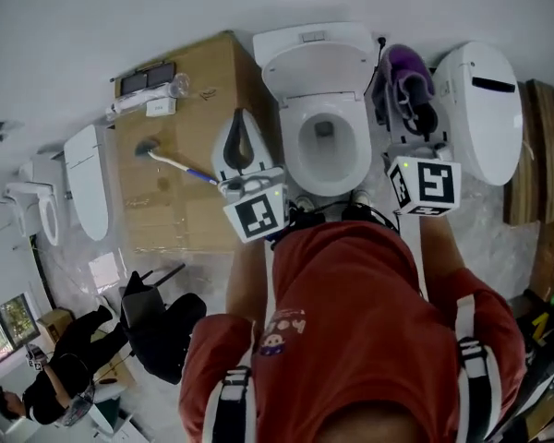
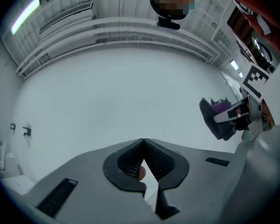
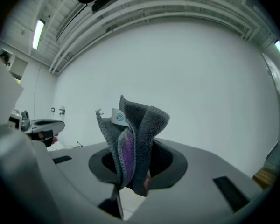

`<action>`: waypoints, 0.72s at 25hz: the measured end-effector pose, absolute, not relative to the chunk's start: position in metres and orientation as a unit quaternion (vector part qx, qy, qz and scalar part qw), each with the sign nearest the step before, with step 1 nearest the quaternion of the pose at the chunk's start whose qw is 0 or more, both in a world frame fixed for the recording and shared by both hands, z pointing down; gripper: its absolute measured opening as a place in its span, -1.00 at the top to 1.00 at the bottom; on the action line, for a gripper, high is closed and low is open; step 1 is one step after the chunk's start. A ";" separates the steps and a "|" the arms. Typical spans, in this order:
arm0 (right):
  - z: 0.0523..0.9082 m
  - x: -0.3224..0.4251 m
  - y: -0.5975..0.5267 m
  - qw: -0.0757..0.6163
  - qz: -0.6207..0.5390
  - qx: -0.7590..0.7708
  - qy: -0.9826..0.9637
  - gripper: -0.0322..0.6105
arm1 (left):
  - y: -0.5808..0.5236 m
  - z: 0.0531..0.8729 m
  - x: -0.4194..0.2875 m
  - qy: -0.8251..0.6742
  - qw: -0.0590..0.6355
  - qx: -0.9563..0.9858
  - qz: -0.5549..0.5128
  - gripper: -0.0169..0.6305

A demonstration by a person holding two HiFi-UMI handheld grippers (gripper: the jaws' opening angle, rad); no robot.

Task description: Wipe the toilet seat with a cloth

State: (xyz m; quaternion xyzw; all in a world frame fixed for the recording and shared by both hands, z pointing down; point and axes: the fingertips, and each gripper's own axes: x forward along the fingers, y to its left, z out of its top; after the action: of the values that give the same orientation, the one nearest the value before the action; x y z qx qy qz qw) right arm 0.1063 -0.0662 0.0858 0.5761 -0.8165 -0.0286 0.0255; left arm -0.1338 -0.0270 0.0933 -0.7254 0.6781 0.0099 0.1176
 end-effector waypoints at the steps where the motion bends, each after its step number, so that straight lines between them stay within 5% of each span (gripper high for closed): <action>1: 0.068 0.105 -0.065 0.010 -0.042 0.575 -0.817 0.62 | -0.027 0.085 -0.134 0.680 0.124 -0.722 0.014 0.91; 11: -0.028 0.106 -0.031 -0.068 -0.107 0.579 -0.805 0.62 | -0.019 -0.013 -0.134 0.671 0.165 -0.720 0.063 0.91; 18: -0.047 0.107 -0.025 -0.078 -0.124 0.583 -0.799 0.62 | -0.009 -0.011 -0.129 0.676 0.129 -0.724 0.040 0.91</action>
State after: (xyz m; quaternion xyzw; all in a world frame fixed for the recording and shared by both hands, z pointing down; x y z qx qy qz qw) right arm 0.1071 -0.0245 -0.0468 0.5826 -0.7995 -0.1237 -0.0785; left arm -0.1286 -0.0089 -0.0113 -0.7243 0.6761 0.0402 0.1290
